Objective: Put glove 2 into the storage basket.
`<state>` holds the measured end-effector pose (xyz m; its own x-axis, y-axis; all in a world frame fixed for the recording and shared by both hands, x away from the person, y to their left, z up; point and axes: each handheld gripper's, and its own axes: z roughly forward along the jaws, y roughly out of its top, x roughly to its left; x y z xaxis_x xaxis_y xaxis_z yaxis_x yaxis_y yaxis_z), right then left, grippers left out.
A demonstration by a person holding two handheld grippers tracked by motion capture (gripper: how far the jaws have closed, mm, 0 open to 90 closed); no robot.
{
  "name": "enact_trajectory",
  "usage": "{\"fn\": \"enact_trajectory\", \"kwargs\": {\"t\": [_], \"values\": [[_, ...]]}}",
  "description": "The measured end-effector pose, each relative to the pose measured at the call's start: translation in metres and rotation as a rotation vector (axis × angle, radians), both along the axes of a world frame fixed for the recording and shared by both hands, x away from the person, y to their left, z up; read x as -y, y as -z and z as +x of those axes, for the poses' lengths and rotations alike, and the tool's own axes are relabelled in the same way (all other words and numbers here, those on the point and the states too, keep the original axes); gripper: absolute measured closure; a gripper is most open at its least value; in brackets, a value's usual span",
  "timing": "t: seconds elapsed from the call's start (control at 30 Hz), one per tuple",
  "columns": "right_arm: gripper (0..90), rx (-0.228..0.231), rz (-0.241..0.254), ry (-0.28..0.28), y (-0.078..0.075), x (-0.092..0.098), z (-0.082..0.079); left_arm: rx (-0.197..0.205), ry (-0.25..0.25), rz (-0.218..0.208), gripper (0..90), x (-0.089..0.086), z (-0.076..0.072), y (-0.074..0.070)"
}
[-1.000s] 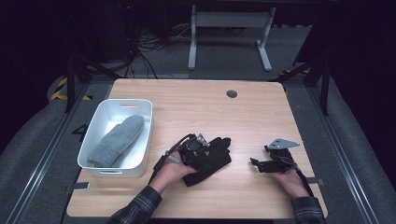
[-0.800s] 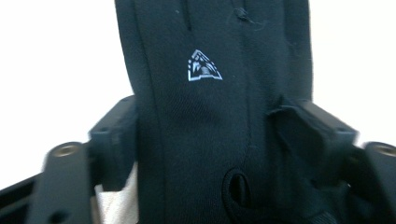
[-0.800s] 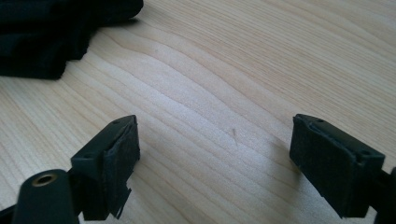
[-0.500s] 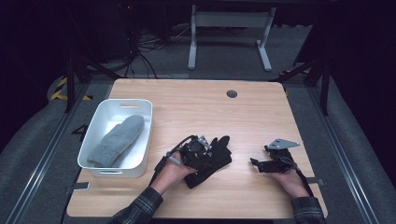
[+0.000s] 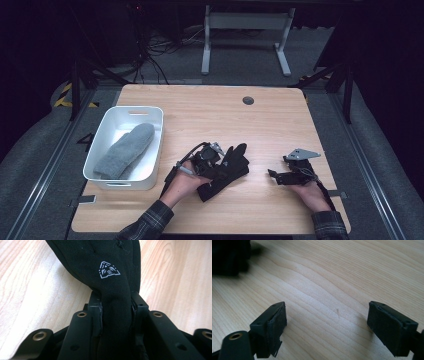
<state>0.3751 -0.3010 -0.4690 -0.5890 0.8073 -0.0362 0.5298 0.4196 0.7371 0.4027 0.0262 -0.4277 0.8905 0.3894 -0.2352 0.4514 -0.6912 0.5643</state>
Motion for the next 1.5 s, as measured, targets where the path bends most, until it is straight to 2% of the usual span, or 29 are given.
{"fn": "enact_trajectory", "kwargs": {"t": [0.23, 0.33, 0.4, 0.47, 0.83, 0.97, 1.27, 1.3, 1.4, 1.5], "values": [[16.2, 0.0, -0.001, -0.001, 0.0, 0.0, 0.0, -0.014, -0.024, -0.034, 69.4, -0.014, 0.0, -0.022], [16.2, 0.0, -0.001, -0.001, 0.0, 0.0, 0.0, 0.008, -0.043, -0.031, 69.4, -0.02, 0.0, -0.034], [16.2, 0.0, 0.0, -0.001, 0.0, 0.0, 0.0, 0.011, -0.047, -0.034, 69.4, -0.021, 0.0, -0.037], [16.2, 0.0, -0.001, 0.0, 0.0, 0.0, 0.0, 0.022, -0.07, -0.035, 69.4, -0.028, 0.002, -0.046], [16.2, 0.0, 0.0, 0.0, 0.0, 0.0, 0.0, 0.051, -0.113, -0.043, 69.3, -0.051, 0.008, -0.072], [16.2, 0.0, -0.001, 0.0, 0.0, 0.0, 0.0, 0.069, -0.15, -0.043, 69.3, -0.068, 0.011, -0.086], [16.2, 0.0, -0.002, 0.002, 0.0, 0.0, 0.0, 0.09, -0.201, -0.044, 69.3, -0.093, 0.013, -0.101], [16.2, 0.0, -0.002, 0.003, 0.0, 0.0, 0.0, 0.095, -0.222, -0.053, 69.3, -0.102, 0.014, -0.105], [16.2, 0.0, -0.002, 0.003, 0.0, 0.0, 0.0, 0.103, -0.246, -0.06, 69.3, -0.113, 0.015, -0.111], [16.2, 0.0, -0.002, 0.003, 0.0, 0.0, 0.0, 0.113, -0.271, -0.054, 69.3, -0.125, 0.015, -0.115]]}}
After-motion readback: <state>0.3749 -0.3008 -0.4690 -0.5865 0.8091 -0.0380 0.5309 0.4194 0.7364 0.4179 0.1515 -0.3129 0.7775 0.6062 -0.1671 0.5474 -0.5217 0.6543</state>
